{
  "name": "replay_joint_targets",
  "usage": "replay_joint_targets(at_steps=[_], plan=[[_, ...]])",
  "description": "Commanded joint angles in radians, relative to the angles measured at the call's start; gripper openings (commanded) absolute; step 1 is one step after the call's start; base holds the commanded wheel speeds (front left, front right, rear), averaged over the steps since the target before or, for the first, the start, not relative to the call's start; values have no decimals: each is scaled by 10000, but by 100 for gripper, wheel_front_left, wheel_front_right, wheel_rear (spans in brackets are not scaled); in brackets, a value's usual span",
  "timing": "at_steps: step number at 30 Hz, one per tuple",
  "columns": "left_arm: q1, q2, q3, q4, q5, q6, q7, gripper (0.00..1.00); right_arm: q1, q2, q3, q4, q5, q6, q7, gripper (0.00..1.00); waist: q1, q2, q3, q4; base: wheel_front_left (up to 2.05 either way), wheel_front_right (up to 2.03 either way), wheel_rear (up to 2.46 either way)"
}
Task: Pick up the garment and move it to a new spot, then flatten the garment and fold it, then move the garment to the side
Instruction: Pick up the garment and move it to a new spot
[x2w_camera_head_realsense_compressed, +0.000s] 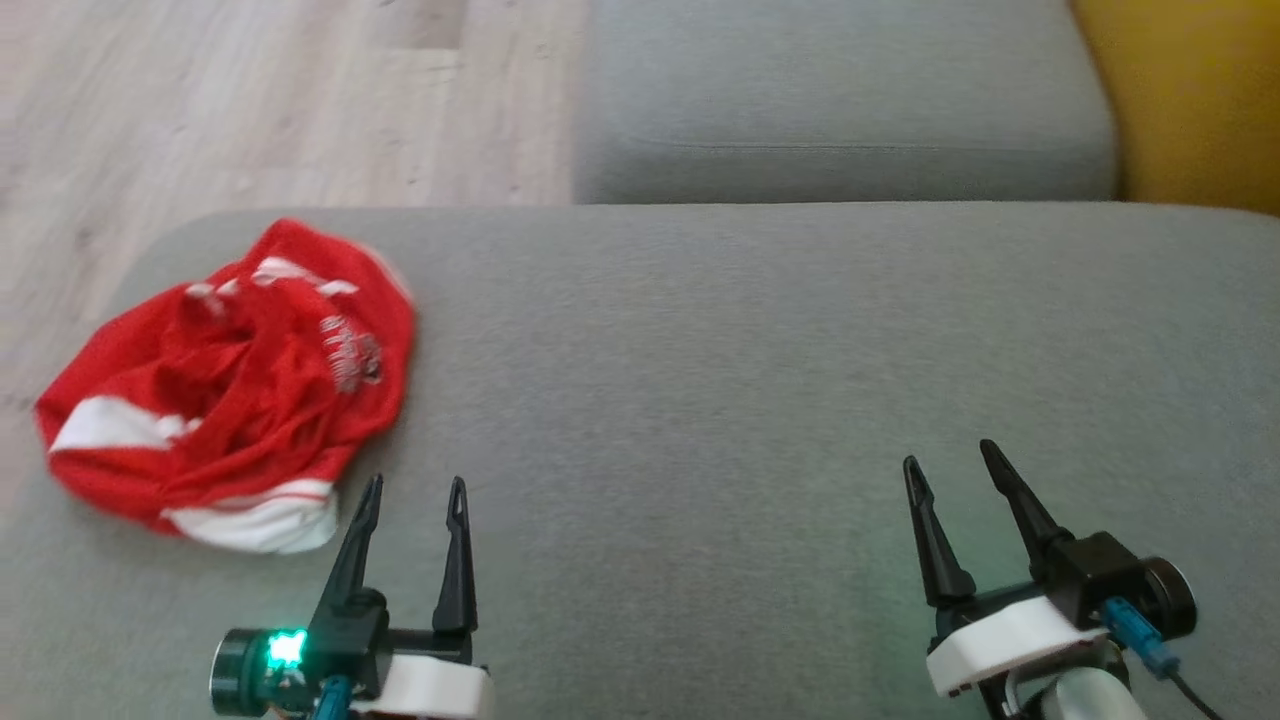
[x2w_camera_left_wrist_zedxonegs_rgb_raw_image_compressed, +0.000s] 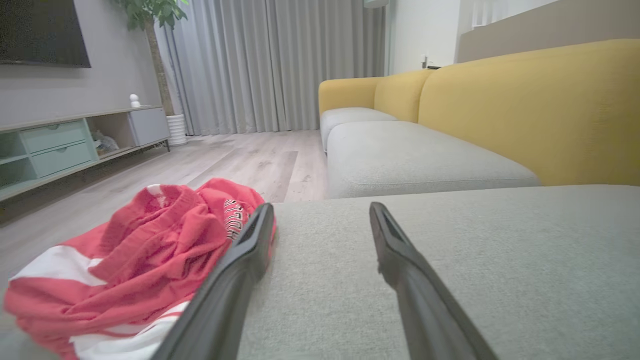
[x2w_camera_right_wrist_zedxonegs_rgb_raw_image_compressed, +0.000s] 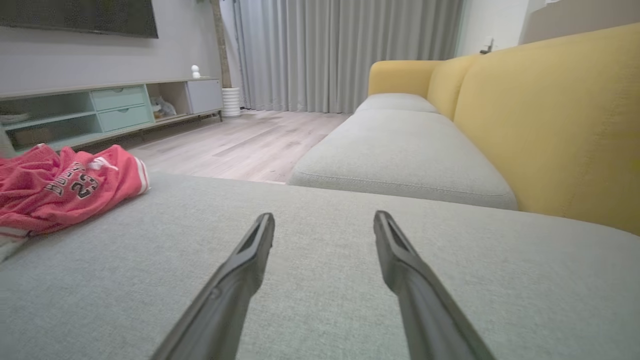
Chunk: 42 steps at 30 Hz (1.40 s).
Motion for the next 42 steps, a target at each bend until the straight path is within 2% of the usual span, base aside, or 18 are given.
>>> replay_joint_targets(at_steps=[1,14,19,24,27,34,39,42], plan=[[-520,64,343,-286,68,56,-95,100,-466,-93,225,-325,-47,-7,-114,100,0,-1,83,568,0,0,0],[-573,64,612,-407,106,156,-95,100,-467,-93,-7,-339,-143,-7,-115,100,0,-1,310,3321,0,0,0],[-560,64,791,-544,46,255,-95,100,-491,-93,-141,-341,-306,-7,-115,100,0,-1,486,4129,0,0,0],[-602,68,1064,-858,143,351,-95,100,-575,-93,-210,-351,-497,-7,-115,100,0,-1,740,4383,0,0,0],[-946,89,1244,-1045,106,246,-95,100,-656,-93,-285,-419,-750,-7,-115,100,0,-1,1070,4453,0,0,0],[-3473,389,1910,-963,-473,-708,-95,100,-931,-93,-596,-621,-1830,-7,-115,100,0,-1,2278,4358,0,0,0],[-6107,910,2225,741,-669,-1146,2,100,-1516,-114,-741,-792,-2837,-7,-115,100,0,-1,3484,3949,0,0,0],[-7782,1029,2267,2234,-1051,-1473,717,100,-1790,-355,-856,-935,-3194,-7,-115,100,0,-1,4158,3764,0,0,0]])
